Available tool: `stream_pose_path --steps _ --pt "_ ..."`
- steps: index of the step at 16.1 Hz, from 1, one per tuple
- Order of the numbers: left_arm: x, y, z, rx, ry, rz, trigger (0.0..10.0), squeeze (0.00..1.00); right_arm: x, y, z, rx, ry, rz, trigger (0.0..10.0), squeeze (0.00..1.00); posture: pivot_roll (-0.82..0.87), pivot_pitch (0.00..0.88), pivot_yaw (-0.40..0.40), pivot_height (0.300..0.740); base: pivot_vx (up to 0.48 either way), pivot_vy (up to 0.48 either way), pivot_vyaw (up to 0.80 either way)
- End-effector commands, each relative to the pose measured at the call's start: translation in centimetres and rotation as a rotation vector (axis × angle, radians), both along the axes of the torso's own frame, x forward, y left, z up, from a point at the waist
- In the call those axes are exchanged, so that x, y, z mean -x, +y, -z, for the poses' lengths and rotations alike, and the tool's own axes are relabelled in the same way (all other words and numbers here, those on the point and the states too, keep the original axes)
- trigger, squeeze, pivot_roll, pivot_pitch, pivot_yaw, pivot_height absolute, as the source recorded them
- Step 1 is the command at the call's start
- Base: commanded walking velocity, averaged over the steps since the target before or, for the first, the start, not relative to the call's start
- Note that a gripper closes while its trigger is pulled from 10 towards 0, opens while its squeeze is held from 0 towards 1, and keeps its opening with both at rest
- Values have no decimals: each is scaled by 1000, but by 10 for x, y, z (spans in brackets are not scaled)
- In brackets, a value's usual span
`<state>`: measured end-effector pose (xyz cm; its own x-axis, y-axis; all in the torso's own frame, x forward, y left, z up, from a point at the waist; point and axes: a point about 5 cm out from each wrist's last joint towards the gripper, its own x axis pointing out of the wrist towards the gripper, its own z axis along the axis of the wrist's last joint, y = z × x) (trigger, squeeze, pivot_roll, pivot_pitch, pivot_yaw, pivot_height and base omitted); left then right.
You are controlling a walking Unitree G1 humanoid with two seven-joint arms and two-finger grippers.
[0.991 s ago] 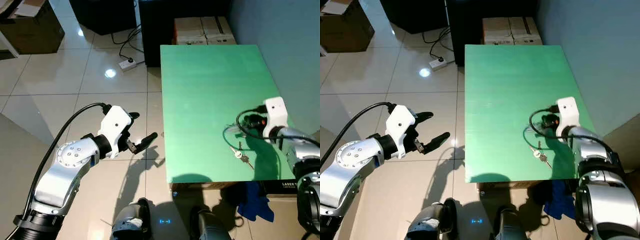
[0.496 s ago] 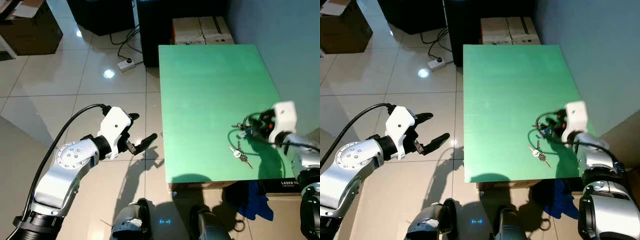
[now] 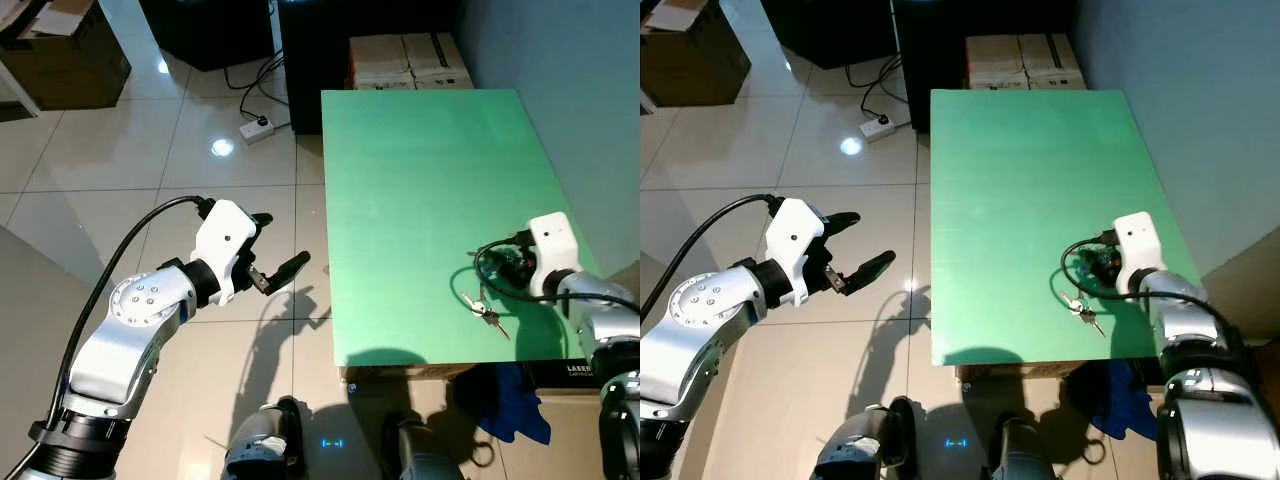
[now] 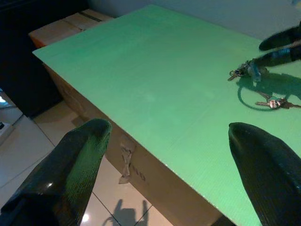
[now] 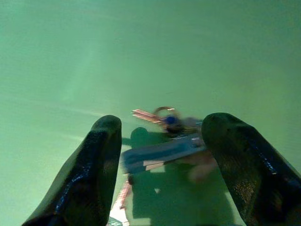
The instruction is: Hang keys on a hook
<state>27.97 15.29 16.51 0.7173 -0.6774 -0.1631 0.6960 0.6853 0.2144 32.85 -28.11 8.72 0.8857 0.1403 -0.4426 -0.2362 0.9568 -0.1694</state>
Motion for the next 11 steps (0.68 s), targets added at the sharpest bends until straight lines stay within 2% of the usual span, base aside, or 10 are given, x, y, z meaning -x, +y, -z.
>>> stream_pose_path --steps 1,3,8,9,10,11 --pt "1 3 1 -9 13 4 10000 0 5 5 7 -26 37 -34 10000 1000 35 216 97 740 0 0 0" --pt "1 2 0 -11 17 20 10000 0 13 15 14 -26 114 -132 10000 1000 31 216 103 740 0 0 0" --pt "2 0 1 -14 26 43 10000 0 25 16 17 12 267 -204 10000 1000 22 209 104 740 0 0 0" --pt "2 -1 1 -16 29 56 10000 0 30 14 18 31 331 -212 10000 357 18 202 103 740 0 0 0" --pt "2 -2 0 -22 35 70 10000 0 33 15 19 38 374 -228 10000 0 16 202 100 740 0 0 0" --pt "3 -2 1 -27 41 83 10000 0 35 16 20 39 399 -233 10000 0 16 199 98 740 0 0 0"
